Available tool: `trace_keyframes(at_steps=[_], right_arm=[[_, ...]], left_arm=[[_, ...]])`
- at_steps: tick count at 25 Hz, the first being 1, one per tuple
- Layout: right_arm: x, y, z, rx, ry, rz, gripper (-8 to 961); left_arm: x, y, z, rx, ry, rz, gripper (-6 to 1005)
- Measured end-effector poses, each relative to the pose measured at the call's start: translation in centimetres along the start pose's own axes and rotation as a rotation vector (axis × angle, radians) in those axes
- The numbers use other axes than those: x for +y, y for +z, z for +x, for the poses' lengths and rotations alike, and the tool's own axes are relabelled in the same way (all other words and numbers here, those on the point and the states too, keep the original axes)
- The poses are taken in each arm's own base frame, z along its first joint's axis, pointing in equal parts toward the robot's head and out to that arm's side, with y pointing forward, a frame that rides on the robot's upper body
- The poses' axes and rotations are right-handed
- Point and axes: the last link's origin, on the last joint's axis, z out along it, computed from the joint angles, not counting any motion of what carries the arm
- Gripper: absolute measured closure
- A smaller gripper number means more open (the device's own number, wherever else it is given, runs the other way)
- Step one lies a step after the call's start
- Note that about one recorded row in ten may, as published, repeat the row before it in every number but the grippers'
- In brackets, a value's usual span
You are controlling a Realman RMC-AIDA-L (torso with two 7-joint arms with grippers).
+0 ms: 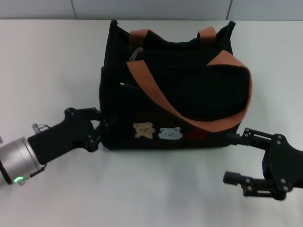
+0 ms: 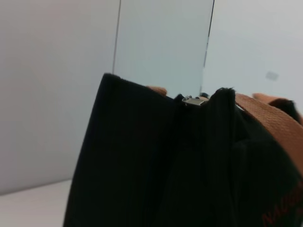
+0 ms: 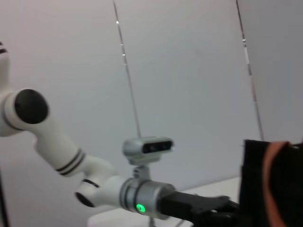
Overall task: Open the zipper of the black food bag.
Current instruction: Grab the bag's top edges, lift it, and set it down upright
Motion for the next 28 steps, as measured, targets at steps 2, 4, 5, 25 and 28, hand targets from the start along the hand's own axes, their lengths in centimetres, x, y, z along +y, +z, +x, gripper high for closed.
trace_keyframes(at_steps=[2, 4, 5, 25, 28], right_arm=[[-0.4, 0.3, 0.2, 0.000, 0.003, 0.037, 154], [-1.0, 0.7, 0.4, -0.006, 0.005, 0.078, 153], [-1.3, 0.9, 0.4, -0.019, 0.007, 0.099, 153], [-8.4, 6.3, -1.0, -0.215, 0.178, 0.449, 154], [-8.0, 8.6, 0.1, -0.134, 0.184, 0.407, 153]], left_arm=[[-0.6, -0.2, 0.3, 0.001, 0.018, 0.010, 894], [-1.3, -0.6, 1.0, 0.005, 0.056, 0.015, 899], [-1.5, -0.8, 1.4, 0.011, 0.075, 0.012, 900], [-4.1, 0.7, 11.9, 0.162, 0.420, -0.184, 910], [-3.8, 1.0, 12.1, 0.171, 0.433, -0.201, 910]])
